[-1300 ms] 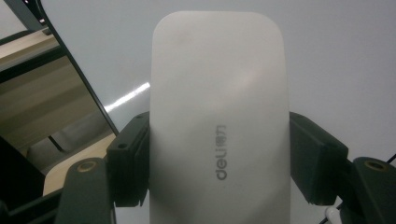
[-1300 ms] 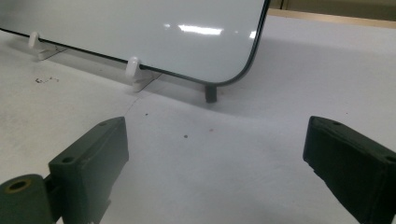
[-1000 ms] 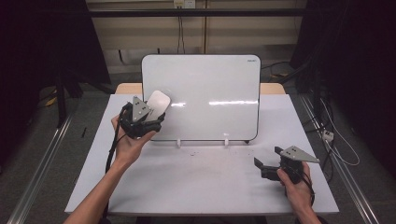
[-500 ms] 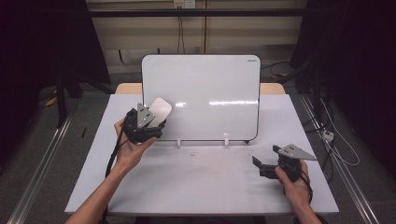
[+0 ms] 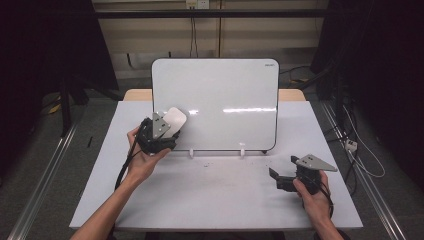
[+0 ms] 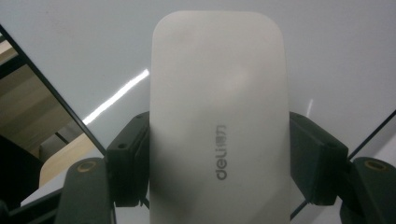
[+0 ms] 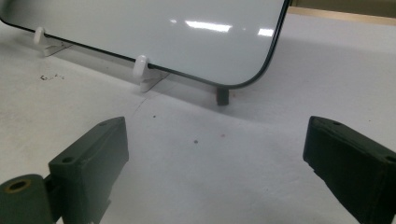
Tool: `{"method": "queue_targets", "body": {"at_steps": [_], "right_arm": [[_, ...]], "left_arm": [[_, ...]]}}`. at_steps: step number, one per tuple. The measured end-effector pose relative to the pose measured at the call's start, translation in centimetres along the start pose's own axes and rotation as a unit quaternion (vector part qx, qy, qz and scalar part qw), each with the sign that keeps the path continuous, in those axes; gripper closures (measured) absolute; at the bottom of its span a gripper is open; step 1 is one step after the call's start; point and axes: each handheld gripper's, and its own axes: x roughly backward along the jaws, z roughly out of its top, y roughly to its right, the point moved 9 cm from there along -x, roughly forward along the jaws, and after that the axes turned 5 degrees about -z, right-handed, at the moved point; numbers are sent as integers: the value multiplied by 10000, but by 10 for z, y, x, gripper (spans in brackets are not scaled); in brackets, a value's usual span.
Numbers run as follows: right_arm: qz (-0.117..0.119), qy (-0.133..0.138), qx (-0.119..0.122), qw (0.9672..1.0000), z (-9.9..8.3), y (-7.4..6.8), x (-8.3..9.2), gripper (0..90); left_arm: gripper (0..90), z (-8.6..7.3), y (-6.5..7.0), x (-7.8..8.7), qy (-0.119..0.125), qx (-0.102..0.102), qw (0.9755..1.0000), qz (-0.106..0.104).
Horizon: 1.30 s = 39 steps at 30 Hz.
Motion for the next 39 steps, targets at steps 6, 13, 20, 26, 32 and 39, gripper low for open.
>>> {"method": "queue_targets", "body": {"at_steps": [6,13,20,26,32,39], "right_arm": [[-21,-5,-14,10000,-1,1,1,66],[-29,6,-6,10000,-1,1,2,66],[-51,-9,-36,10000,-1,3,2,66],[-36,-3,-35,10000,0,1,1,67],[-65,-25,-30,10000,0,1,-1,67],[-71,-5,-10,10000,1,2,0,68]], "left_arm": [[312,-1,3,-5,-57,-102,9999,2],[312,-3,10,-15,-222,-305,9992,133],[311,-10,7,-22,-374,-437,9977,366],[309,-11,8,-23,-362,-438,9975,427],[306,-11,7,-22,-314,-353,9984,324],[214,-7,5,-17,-158,-172,9996,182]]}}
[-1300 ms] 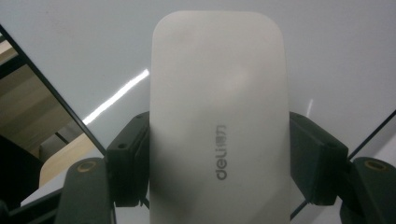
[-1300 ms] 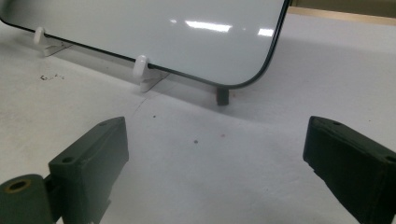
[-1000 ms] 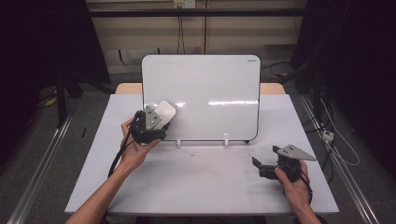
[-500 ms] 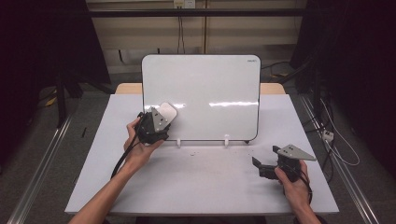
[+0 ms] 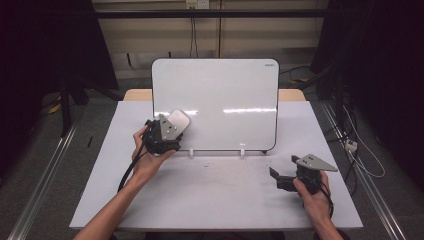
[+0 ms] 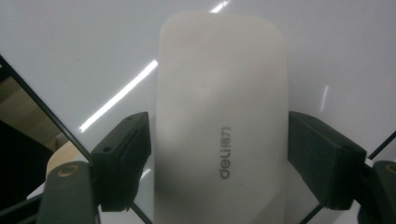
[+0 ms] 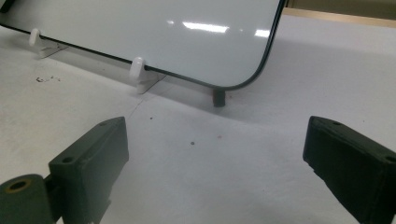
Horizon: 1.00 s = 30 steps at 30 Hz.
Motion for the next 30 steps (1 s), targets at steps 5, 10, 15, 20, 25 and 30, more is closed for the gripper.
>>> {"method": "queue_targets", "body": {"at_steps": [5,10,15,20,25,30], "right_arm": [[23,23,23,10000,0,-1,2,67],[13,32,15,10000,0,-1,3,68],[20,30,19,10000,0,-1,4,67],[23,37,16,10000,0,-1,3,67],[22,31,8,10000,0,-1,4,67],[13,41,-4,10000,-1,0,5,67]], "left_arm": [[127,-2,-2,3,-27,187,9997,-126],[88,1,-5,7,117,568,9979,-305],[84,1,-6,12,118,765,9958,-484],[83,3,-6,17,145,851,9948,-534],[83,2,-1,22,139,1213,9889,-851],[73,3,0,32,313,1434,9845,-961]]}}
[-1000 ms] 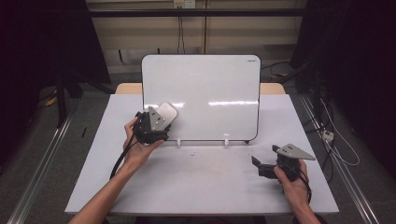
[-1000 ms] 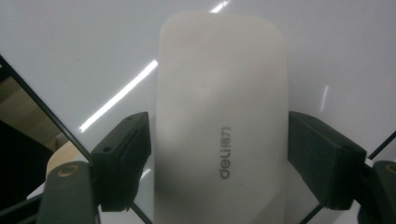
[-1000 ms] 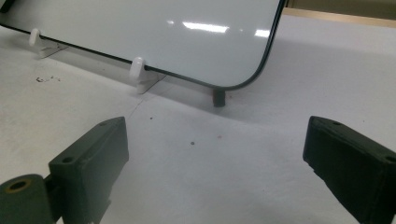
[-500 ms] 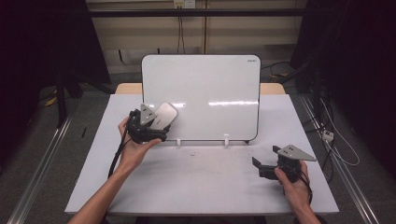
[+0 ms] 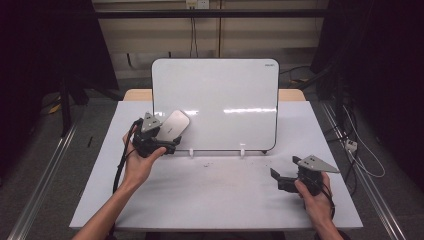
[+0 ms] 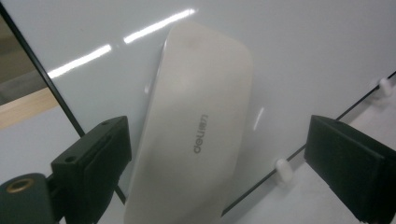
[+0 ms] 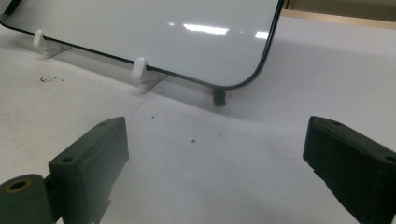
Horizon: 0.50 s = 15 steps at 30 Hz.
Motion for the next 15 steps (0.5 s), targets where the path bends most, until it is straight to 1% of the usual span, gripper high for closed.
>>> {"method": "queue_targets", "body": {"at_steps": [1,2,4,5,6,7,11,13,14,15], "right_arm": [[6,-4,-8,10000,0,0,0,67],[7,-6,-21,10000,0,0,1,67],[-13,17,-15,10000,0,1,1,67],[-5,15,-12,10000,0,1,1,67],[4,14,4,10000,0,1,1,67],[8,12,13,10000,0,0,1,67],[20,4,25,10000,0,-1,0,67],[16,0,23,10000,0,-1,0,67],[11,-5,17,10000,0,-1,0,67],[-2,-5,11,10000,0,-1,0,67]], "left_arm": [[66,-1,0,2,33,82,9999,-51],[64,-1,1,4,31,111,9999,-72],[35,-3,3,7,78,-93,9999,-113],[29,-5,3,8,18,-185,9998,-58],[35,-6,4,10,2,-220,9998,-8],[41,-7,4,12,38,-187,9998,19],[39,-13,5,19,30,-114,9999,98],[39,-17,3,22,4,-135,9994,332],[42,-19,3,24,-11,-140,9992,386],[44,-21,4,25,3,-112,9993,347]]}}
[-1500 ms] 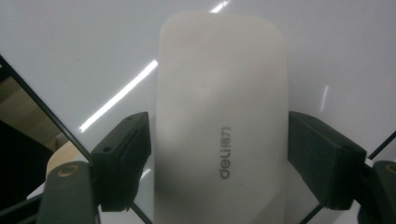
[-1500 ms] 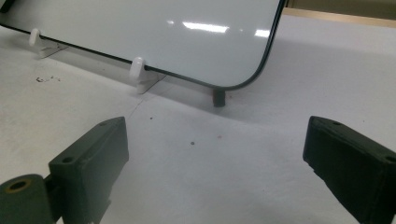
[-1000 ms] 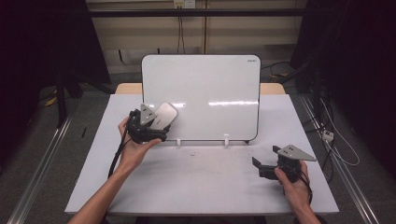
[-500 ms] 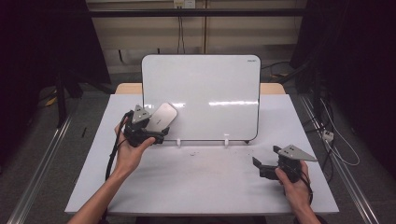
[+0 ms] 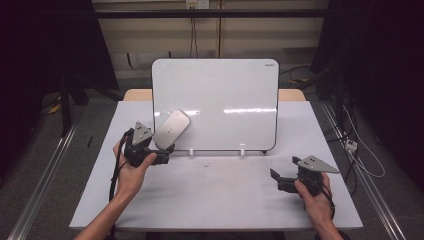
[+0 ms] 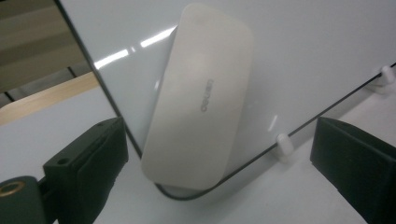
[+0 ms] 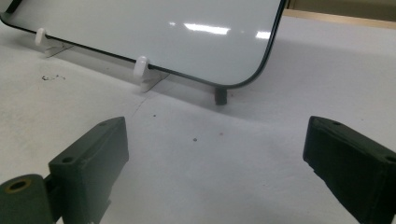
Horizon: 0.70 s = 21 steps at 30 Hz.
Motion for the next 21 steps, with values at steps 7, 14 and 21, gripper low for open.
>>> {"method": "queue_targets", "body": {"at_steps": [7,14,21], "right_arm": [[-1,1,-6,10000,0,-1,-1,67],[11,-28,4,10000,0,-2,-2,67],[-5,-16,-13,10000,0,-1,-2,67]], "left_arm": [[48,-10,3,11,24,33,10000,-88],[46,-20,0,25,233,154,9996,-28],[47,-44,-8,35,105,404,9991,78]]}}
